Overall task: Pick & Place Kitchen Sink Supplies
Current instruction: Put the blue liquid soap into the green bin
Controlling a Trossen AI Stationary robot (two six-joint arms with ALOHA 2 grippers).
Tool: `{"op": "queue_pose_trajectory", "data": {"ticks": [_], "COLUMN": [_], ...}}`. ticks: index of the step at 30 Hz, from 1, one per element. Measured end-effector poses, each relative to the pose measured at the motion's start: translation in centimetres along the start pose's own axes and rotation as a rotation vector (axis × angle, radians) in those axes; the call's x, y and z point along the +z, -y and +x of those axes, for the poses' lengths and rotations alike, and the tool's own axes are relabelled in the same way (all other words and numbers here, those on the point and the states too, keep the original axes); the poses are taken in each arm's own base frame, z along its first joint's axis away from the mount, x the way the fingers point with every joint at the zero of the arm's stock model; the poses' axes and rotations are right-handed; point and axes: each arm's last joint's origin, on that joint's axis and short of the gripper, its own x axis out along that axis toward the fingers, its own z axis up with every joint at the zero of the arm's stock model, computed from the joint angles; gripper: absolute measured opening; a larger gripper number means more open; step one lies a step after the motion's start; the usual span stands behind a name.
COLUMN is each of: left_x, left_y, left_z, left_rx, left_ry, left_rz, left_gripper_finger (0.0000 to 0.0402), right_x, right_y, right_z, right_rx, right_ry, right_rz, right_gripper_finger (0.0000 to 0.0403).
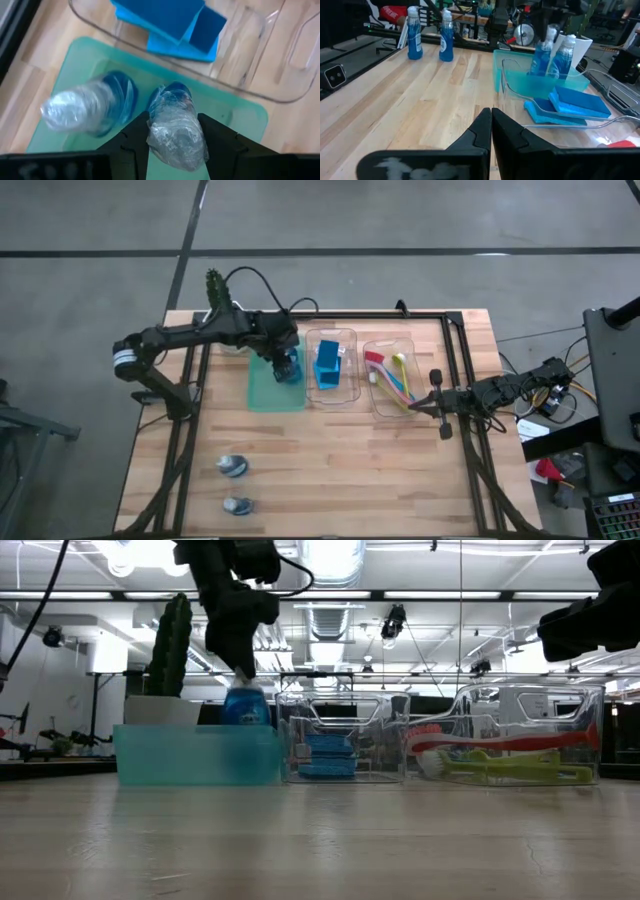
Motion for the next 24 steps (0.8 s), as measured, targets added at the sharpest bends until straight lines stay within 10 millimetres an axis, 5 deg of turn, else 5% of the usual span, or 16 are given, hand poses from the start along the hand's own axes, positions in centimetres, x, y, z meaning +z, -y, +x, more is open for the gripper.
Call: {"op": "queue_pose_trajectory", "data": {"ticks": [24], "left_x": [0.04], "left_y": [-0.03], "left_z": [0.08], "left_rx": [-0.004], "left_ry": [0.002], "left_rz": [-0.006], "left_gripper_finger": [0.0143], "right_x": [0.00], "right_y": [0.00], "right_z": [0.00], "right_rx": [0.000], "right_ry": [0.000], "right_rz": [0.000], "right_gripper_finger": [0.0008]}}
